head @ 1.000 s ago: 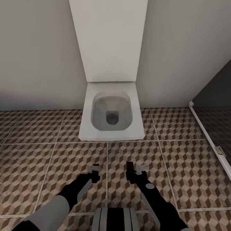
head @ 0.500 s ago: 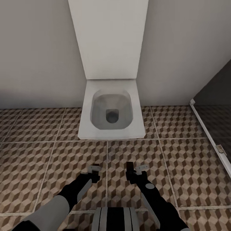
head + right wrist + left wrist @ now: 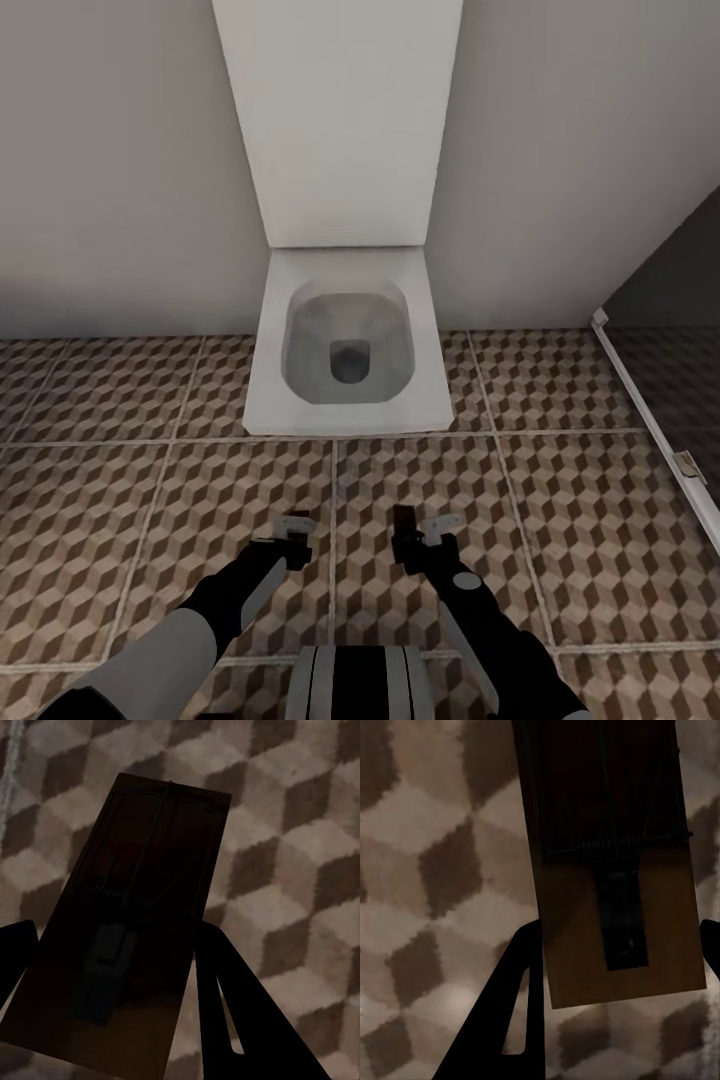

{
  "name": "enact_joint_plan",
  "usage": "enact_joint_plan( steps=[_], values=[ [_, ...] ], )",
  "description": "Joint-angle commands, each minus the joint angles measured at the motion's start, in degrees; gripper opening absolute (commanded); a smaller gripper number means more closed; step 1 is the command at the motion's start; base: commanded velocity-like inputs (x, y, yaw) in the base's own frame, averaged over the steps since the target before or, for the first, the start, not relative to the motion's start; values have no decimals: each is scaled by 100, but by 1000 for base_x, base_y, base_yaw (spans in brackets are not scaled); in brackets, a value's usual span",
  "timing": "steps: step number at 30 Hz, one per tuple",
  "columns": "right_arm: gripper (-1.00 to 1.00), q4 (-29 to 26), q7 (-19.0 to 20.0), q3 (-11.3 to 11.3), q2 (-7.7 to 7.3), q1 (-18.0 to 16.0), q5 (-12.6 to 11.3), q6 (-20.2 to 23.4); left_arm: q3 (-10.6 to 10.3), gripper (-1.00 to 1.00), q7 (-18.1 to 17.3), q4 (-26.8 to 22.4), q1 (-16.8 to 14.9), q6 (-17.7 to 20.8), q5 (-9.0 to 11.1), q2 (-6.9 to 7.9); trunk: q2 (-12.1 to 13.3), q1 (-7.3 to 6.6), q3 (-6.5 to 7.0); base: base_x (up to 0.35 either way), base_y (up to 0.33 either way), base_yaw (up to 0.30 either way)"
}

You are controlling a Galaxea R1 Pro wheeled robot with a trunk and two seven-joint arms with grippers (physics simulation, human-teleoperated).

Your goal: Take the four mousetraps from the cabinet in the bathroom and place them on the bathroom floor. Make sure all four end up on the same floor surface, and ensure that at least two of them are either under or directly next to the same bathroom sink.

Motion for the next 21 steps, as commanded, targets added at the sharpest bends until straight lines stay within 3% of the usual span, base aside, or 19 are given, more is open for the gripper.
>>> enact_joint_plan(
  steps=[1, 10, 21],
  values=[
    [-100, 2, -43, 31, -3, -3, -79, 19, -41, -100, 56, -17, -3, -10, 47, 6, -1, -1, -3, 0, 0, 0],
    [-100, 59, -43, 166, -3, -3, -76, 14, -49, -100, 47, -4, 23, -1144, 24, 60, -1, -1, -3, 0, 0, 0],
    [-100, 60, -43, 168, -10, -3, -75, 1, -101, -100, 31, 116, 32, -1319, 14, 104, -1, -1, -3, 0, 0, 0]
  ],
)
